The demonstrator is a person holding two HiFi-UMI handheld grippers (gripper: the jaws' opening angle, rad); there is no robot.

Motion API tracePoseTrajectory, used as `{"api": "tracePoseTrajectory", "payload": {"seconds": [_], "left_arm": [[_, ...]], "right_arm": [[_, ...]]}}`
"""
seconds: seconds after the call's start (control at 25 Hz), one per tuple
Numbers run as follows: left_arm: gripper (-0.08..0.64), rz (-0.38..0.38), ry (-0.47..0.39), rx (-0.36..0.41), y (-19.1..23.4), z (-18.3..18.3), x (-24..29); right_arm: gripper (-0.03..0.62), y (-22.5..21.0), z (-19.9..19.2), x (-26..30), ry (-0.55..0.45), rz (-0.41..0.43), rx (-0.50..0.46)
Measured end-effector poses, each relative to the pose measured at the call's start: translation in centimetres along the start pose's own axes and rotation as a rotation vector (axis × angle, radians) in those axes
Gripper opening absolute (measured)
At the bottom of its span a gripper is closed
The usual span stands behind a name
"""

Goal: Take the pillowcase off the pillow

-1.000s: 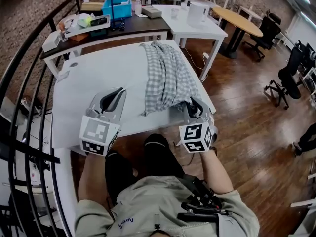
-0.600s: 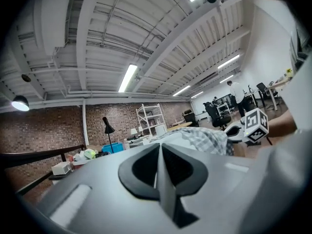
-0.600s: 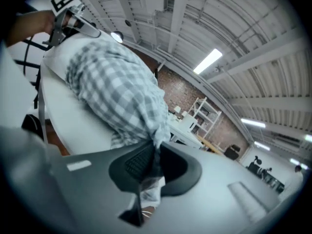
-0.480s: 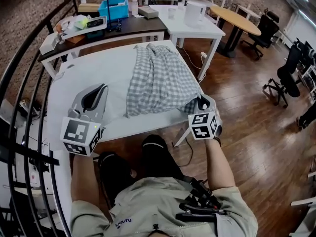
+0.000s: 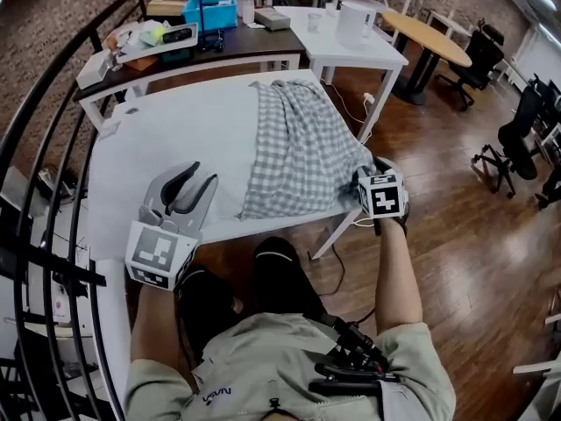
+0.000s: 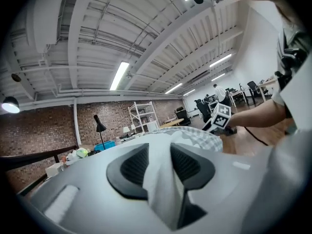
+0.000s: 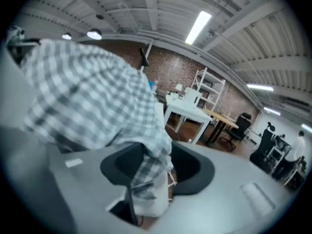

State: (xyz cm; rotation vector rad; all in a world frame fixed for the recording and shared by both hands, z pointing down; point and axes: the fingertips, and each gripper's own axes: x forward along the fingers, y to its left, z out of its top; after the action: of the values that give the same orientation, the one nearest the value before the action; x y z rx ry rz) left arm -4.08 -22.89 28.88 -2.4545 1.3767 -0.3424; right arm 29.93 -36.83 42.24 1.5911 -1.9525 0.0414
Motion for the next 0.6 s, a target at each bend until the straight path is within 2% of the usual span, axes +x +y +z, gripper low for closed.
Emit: {"api": "tracePoseTrajectory", "payload": {"seconds": [0.12,0.2,0.28,0.36,0.44,0.52,0.56,0.6], "left_arm": [[0.180,-0.031,-0.056,0.118,-2.9,3.5,-0.9],[0.204,-0.061,-0.020,0.182,-5.2,3.9,-0.9],[0.223,-0.078,0.060,0.214,-6.8,1.7,-0.2],[0.227,-0.081,0.142,0.236,-7.5,-1.6,0.6],[0.227,-0.071,0.188,0.232,-7.5,-3.5,1.1],[0.221,-0.059,0.206,0.230,-7.2,-4.3,1.5],[0.191,-0.057,0.210,0.232,-7.1,-4.5,1.6],[0.137,-0.057,0.207,0.231,-6.9,-4.6,1.7]], "right_arm": [[0.183,1.7,4.4,-7.4,-0.227,0.054,0.065],[0.183,4.7,7.6,-12.1,-0.373,0.109,0.052],[0.183,9.2,9.5,-15.2,-0.465,0.200,0.012],[0.183,14.7,9.6,-16.2,-0.485,0.314,-0.046],[0.193,19.8,8.7,-15.5,-0.458,0.396,-0.117],[0.193,22.8,7.9,-13.9,-0.429,0.388,-0.190],[0.188,23.3,7.7,-13.2,-0.421,0.352,-0.225],[0.149,23.3,7.7,-12.7,-0.418,0.310,-0.253]]}}
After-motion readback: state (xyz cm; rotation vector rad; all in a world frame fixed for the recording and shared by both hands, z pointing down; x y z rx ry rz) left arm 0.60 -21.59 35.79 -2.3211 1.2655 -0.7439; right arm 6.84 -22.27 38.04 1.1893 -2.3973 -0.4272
